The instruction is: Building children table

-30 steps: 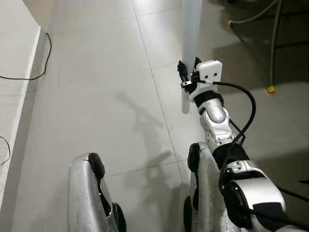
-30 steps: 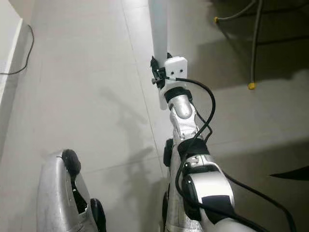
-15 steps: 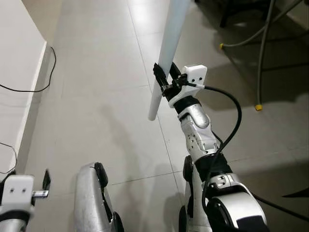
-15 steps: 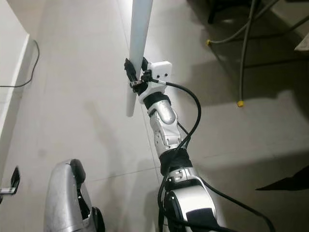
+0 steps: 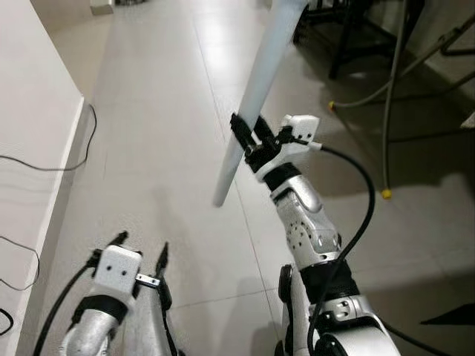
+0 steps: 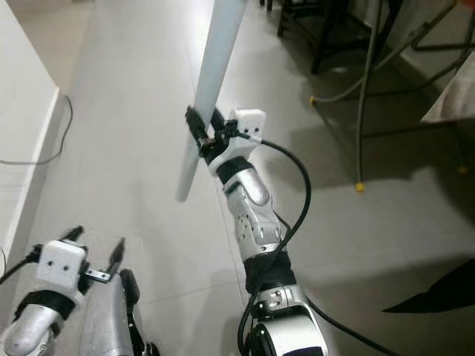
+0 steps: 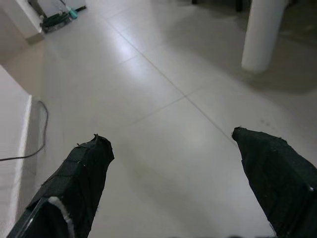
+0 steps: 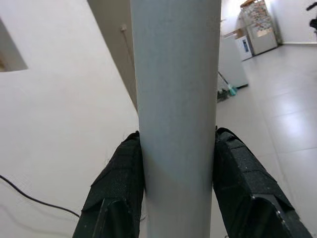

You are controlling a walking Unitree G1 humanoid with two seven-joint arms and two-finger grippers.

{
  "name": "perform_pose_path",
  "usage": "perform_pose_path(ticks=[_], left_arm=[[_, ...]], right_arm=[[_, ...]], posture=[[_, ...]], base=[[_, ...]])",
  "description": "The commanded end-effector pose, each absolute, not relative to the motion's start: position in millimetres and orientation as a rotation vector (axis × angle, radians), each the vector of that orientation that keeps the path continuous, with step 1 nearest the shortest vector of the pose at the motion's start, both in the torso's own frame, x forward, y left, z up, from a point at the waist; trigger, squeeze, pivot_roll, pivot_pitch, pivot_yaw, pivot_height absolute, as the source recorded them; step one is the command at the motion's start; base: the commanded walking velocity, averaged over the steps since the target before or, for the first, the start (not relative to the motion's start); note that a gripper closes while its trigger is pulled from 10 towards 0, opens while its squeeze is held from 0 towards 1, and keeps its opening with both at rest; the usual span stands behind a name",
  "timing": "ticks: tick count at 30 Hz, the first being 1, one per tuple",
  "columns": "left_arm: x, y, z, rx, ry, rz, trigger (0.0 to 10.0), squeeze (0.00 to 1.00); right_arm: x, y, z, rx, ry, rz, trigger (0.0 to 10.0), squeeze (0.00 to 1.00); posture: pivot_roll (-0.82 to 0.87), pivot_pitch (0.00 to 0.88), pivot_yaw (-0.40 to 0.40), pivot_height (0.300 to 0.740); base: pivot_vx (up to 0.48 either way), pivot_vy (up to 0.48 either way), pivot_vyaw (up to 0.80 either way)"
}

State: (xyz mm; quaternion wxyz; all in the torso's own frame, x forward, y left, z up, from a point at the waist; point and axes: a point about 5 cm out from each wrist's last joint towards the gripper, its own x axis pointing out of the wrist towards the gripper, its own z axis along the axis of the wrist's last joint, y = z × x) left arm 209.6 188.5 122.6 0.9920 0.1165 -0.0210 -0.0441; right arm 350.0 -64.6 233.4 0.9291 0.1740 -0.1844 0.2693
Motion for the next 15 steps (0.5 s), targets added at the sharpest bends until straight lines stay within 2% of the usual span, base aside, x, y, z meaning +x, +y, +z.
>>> perform_pose_path(ticks=[1, 10, 15], left_arm=[[206.5, 189.6, 119.3, 0.245, -0.014, -0.089, 10.0, 0.0], [205.0, 168.4, 116.6, 0.198, -0.01, -0.096, 10.0, 0.0], [203.4, 149.6, 110.3, 0.183, 0.006, -0.151, 10.0, 0.0]], right_arm=[[345.6, -60.8, 234.7, 0.368, -0.383, 0.582, 10.0, 0.0], [333.8, -54.8, 218.2, 0.354, -0.315, 0.631, 10.0, 0.0], [326.8, -48.8, 211.0, 0.411, -0.262, 0.656, 10.0, 0.0]], posture=[[0.03, 0.076, -0.001, 0.525], [0.03, 0.052, -0.008, 0.565], [0.03, 0.032, -0.004, 0.59]], base=[[0.0, 0.0, 0.0], [0.0, 0.0, 0.0], [0.0, 0.0, 0.0]])
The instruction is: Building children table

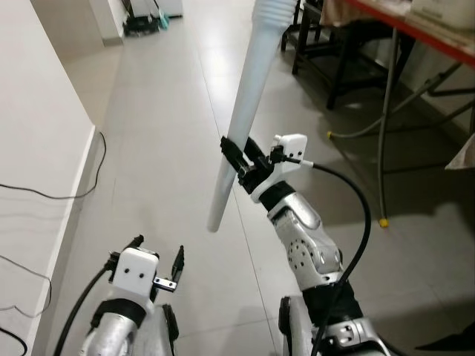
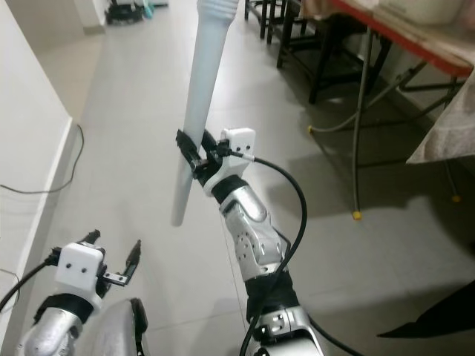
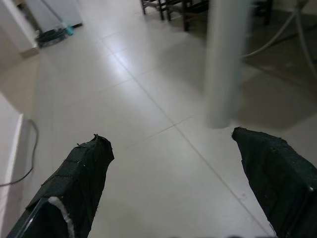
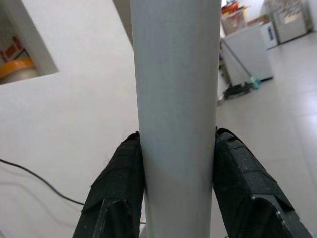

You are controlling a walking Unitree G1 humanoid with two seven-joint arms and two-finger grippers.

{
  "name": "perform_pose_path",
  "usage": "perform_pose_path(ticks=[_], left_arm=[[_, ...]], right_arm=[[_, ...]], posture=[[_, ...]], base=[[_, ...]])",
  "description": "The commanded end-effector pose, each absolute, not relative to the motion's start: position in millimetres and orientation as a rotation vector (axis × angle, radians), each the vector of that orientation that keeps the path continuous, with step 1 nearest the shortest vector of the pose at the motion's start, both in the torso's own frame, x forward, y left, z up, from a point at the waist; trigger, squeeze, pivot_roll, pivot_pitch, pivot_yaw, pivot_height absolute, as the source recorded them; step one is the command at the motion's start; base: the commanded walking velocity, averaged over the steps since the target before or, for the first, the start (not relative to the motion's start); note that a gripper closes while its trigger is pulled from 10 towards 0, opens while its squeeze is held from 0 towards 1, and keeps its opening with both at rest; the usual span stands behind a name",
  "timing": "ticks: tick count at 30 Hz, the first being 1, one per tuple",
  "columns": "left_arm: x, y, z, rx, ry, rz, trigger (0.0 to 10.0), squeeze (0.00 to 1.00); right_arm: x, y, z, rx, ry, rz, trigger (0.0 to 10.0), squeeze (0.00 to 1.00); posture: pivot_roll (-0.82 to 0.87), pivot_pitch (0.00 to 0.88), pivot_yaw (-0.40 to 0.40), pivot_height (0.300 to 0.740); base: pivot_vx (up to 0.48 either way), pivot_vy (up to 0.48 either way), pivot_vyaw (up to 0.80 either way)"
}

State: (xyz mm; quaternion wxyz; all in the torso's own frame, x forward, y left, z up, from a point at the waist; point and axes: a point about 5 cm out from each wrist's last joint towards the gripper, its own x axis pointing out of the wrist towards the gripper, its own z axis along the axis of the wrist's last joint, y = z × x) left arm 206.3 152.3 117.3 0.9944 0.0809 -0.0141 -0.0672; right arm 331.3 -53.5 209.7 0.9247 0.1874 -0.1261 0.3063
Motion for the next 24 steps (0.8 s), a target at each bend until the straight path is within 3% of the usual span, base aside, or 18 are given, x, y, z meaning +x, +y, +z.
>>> perform_pose_path(ticks=[1, 24], left_arm=[[203.4, 149.6, 110.3, 0.183, 0.006, -0.151, 10.0, 0.0], [198.4, 126.1, 105.6, 0.118, 0.028, -0.164, 10.0, 0.0]], right_arm=[[326.8, -48.8, 211.0, 0.411, -0.262, 0.656, 10.0, 0.0], [307.8, -63.8, 175.7, 0.227, -0.194, 0.559, 10.0, 0.0]], posture=[[0.03, 0.032, -0.004, 0.59], [0.02, 0.0, 0.01, 0.685]], base=[[0.0, 0.0, 0.0], [0.0, 0.0, 0.0]])
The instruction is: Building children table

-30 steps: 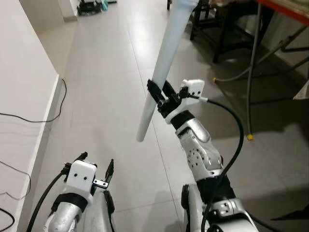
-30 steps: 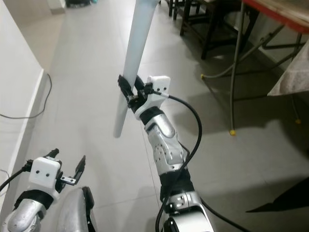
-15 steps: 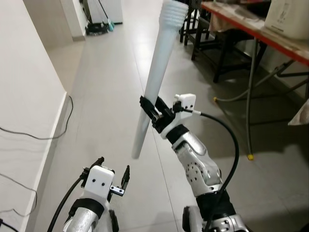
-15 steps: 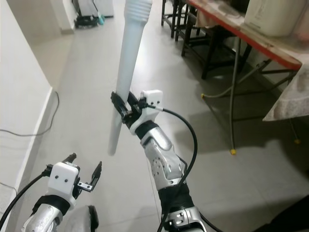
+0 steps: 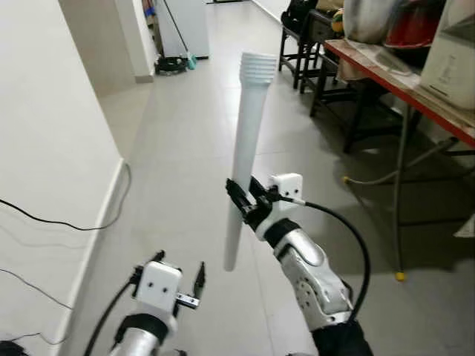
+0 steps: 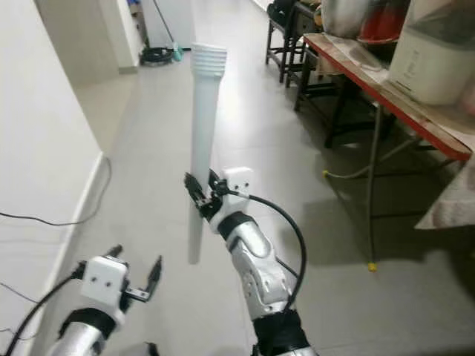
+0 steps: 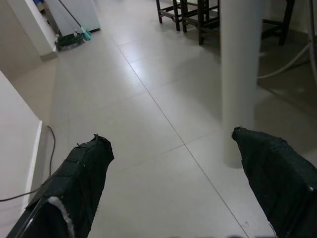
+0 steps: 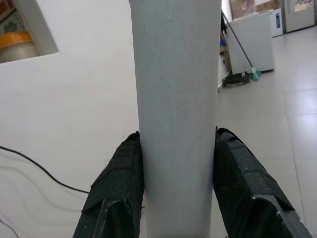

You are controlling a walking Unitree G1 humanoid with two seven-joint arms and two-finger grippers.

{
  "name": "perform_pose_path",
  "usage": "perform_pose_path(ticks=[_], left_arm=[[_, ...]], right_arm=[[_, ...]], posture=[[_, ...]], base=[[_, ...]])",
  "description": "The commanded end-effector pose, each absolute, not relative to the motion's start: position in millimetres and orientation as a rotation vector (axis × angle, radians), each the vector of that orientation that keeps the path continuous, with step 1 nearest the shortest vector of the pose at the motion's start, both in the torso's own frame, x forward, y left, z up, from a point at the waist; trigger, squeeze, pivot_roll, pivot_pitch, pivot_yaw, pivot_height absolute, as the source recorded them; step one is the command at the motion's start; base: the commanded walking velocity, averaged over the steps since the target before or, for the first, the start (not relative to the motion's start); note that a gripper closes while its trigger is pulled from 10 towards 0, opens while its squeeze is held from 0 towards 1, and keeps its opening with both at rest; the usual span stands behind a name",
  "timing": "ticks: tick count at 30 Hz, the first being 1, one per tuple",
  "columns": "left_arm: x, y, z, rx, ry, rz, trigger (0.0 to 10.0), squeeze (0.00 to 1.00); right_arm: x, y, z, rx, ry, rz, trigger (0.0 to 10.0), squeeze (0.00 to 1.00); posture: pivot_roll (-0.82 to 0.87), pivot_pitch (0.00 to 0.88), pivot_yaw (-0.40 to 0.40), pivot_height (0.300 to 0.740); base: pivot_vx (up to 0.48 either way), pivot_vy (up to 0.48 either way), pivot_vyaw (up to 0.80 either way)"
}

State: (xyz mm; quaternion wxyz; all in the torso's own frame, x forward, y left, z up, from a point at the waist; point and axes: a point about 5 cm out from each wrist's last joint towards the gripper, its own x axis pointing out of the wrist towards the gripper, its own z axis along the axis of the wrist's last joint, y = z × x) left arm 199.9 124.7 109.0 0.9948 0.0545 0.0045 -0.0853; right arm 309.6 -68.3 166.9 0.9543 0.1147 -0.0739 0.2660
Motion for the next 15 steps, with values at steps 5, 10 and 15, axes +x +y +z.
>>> perform_pose_path(ticks=[5, 10, 15], left_arm=[[198.9, 124.1, 103.8, 0.117, 0.031, -0.174, 10.0, 0.0], [202.0, 126.7, 108.5, 0.115, 0.014, -0.164, 10.0, 0.0], [204.3, 128.6, 110.3, 0.113, 0.006, -0.152, 10.0, 0.0]], right_arm=[[304.3, -59.1, 176.6, 0.224, -0.21, 0.558, 10.0, 0.0], [308.8, -58.8, 181.1, 0.219, -0.227, 0.546, 10.0, 0.0], [312.0, -60.6, 182.3, 0.205, -0.234, 0.536, 10.0, 0.0]], posture=[[0.01, 0.0, 0.021, 0.71], [0.02, 0.0, 0.018, 0.73], [0.02, 0.0, 0.01, 0.74]], base=[[0.0, 0.0, 0.0], [0.0, 0.0, 0.0], [0.0, 0.0, 0.0]])
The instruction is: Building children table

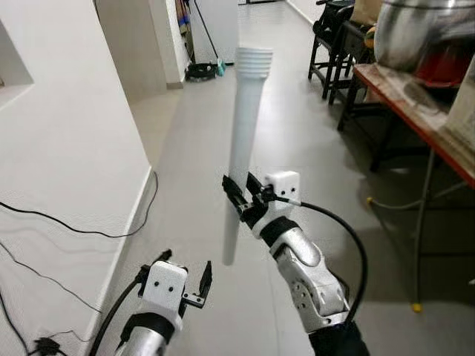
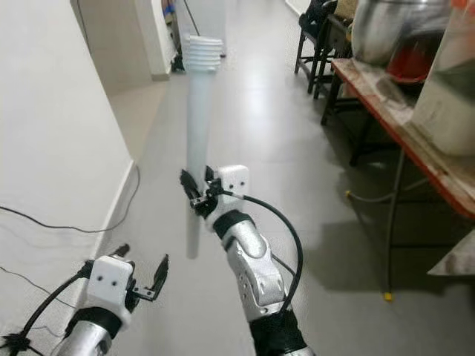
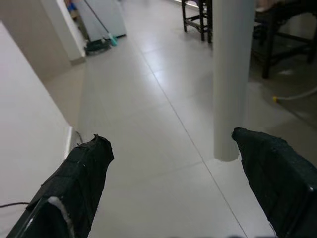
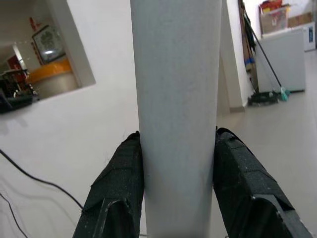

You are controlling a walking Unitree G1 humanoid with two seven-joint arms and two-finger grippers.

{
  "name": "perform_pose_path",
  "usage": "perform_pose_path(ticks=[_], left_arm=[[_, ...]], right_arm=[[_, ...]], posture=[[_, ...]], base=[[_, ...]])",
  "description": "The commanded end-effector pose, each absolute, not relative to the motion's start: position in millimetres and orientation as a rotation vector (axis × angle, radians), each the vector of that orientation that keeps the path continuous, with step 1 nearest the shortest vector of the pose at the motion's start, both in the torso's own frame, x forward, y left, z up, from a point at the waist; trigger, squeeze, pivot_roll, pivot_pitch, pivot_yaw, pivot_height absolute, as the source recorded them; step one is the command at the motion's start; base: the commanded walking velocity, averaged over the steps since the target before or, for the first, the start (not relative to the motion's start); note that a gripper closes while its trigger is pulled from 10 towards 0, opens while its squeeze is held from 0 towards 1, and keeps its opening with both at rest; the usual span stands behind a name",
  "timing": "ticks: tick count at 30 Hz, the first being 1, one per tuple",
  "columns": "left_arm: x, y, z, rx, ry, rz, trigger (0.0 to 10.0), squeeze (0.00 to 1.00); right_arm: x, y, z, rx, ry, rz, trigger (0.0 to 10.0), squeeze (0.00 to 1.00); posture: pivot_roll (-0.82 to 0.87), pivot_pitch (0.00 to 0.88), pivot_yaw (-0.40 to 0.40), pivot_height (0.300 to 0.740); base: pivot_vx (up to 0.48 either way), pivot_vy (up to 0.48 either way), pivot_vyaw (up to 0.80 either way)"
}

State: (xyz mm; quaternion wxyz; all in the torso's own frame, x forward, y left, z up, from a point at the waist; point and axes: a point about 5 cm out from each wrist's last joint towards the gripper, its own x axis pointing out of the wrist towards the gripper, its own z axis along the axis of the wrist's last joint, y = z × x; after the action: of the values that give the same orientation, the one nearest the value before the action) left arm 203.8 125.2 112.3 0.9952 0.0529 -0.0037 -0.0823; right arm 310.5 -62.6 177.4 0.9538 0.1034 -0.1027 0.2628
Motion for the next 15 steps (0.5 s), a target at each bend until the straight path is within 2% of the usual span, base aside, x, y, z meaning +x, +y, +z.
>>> perform_pose_path(ticks=[1, 15], left_arm=[[204.3, 128.6, 110.3, 0.113, 0.006, -0.152, 10.0, 0.0], [210.5, 131.8, 115.8, 0.106, -0.019, -0.132, 10.0, 0.0]], right_arm=[[312.0, -60.6, 182.3, 0.205, -0.234, 0.536, 10.0, 0.0], [316.8, -61.6, 187.3, 0.156, -0.258, 0.505, 10.0, 0.0]], posture=[[0.02, 0.0, 0.01, 0.74], [0.02, 0.0, 0.013, 0.74]], base=[[0.0, 0.0, 0.0], [0.0, 0.0, 0.0]])
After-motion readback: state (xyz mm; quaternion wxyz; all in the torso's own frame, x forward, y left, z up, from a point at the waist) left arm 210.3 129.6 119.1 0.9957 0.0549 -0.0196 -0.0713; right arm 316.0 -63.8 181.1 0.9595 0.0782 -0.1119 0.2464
